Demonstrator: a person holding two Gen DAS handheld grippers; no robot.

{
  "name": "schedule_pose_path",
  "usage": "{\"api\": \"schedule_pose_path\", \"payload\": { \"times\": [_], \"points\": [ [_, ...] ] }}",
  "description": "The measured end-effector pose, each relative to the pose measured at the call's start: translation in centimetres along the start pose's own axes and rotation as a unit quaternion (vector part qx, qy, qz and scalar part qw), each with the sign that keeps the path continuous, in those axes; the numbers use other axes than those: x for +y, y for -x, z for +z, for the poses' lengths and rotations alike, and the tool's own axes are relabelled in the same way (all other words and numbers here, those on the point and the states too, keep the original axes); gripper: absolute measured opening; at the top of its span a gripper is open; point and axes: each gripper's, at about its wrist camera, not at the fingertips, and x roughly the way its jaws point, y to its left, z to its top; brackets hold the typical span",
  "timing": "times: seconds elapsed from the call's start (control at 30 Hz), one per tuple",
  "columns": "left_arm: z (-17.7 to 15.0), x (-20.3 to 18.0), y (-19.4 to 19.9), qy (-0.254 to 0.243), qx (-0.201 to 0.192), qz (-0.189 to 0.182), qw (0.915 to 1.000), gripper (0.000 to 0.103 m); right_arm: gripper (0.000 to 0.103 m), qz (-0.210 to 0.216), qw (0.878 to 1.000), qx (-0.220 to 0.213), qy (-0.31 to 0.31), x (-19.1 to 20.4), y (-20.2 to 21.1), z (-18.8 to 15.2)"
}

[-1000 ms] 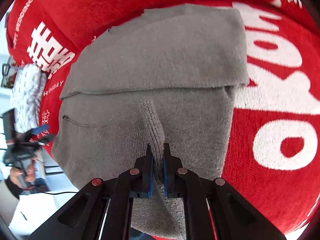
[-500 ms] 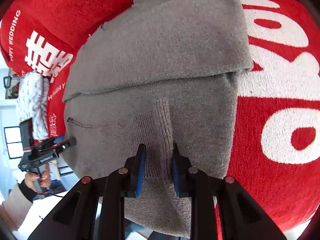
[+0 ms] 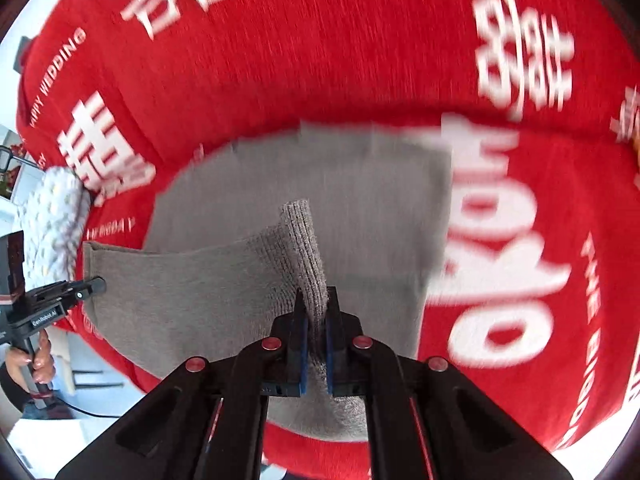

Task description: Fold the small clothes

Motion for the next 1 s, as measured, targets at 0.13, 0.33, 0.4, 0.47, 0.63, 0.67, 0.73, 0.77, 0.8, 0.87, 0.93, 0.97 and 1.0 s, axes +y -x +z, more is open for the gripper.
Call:
{"api": "schedule_pose_path", "payload": {
  "times": [0.13,0.33,0.4,0.47,0.63,0.67,0.73,0.77,0.8,0.87,0.93,0.97,1.0],
  "points": [
    [5.6,0.6,-1.2,-0.020,-0.045,0.016,0.9987,0.013,0.007,-0.014,0.999,-0.035,0.015,-0.2,-0.4,4.9],
    [10.9,2.0,-7.4,-0.025,-0.049,0.082,0.9951,0.013,0.007,-0.020,0.999,-0.037,0.011,-1.9,-5.6,11.1],
    [11.5,3.6,-10.2,-0.001,-0.031,0.096,0.9950,0.013,0.007,-0.016,1.000,-0.023,-0.004,-2.9,-8.2,12.0],
    [11.5,5.4,-12.9,0.028,-0.013,0.110,0.9935,0.013,0.007,-0.024,1.000,-0.006,-0.010,-3.8,-11.2,12.5],
    [10.7,7.6,-16.1,0.064,0.006,0.125,0.9901,0.013,0.007,-0.040,0.998,0.027,-0.038,-6.0,-16.6,12.6],
    [10.7,7.8,-15.9,0.071,0.001,0.122,0.9899,0.013,0.008,-0.039,0.998,0.031,-0.042,-6.3,-17.2,12.5],
    [10.7,8.1,-15.3,0.086,0.006,0.101,0.9912,0.013,0.010,-0.031,0.998,0.027,-0.052,-6.5,-17.5,12.3],
    [10.7,8.2,-15.0,0.093,0.009,0.086,0.9919,0.013,0.010,-0.030,0.998,0.025,-0.054,-6.4,-17.4,12.3],
    [10.8,8.3,-14.8,0.096,0.015,0.072,0.9927,0.027,0.010,-0.028,0.998,0.025,-0.056,-6.4,-17.3,12.2],
    [11.0,7.9,-14.0,0.082,0.010,0.073,0.9939,0.088,0.011,-0.026,0.997,0.029,-0.059,-6.5,-17.1,12.3],
    [11.3,7.1,-12.9,0.052,-0.022,0.094,0.9940,0.097,0.016,-0.020,0.997,0.032,-0.068,-6.6,-16.8,12.4],
    [11.6,6.8,-13.0,0.041,-0.017,0.095,0.9945,0.097,0.021,-0.014,0.997,0.032,-0.073,-6.8,-16.7,12.4],
    [11.8,6.8,-13.2,0.041,-0.013,0.094,0.9947,0.097,0.023,-0.011,0.997,0.033,-0.076,-6.8,-16.6,12.5]
  ]
}}
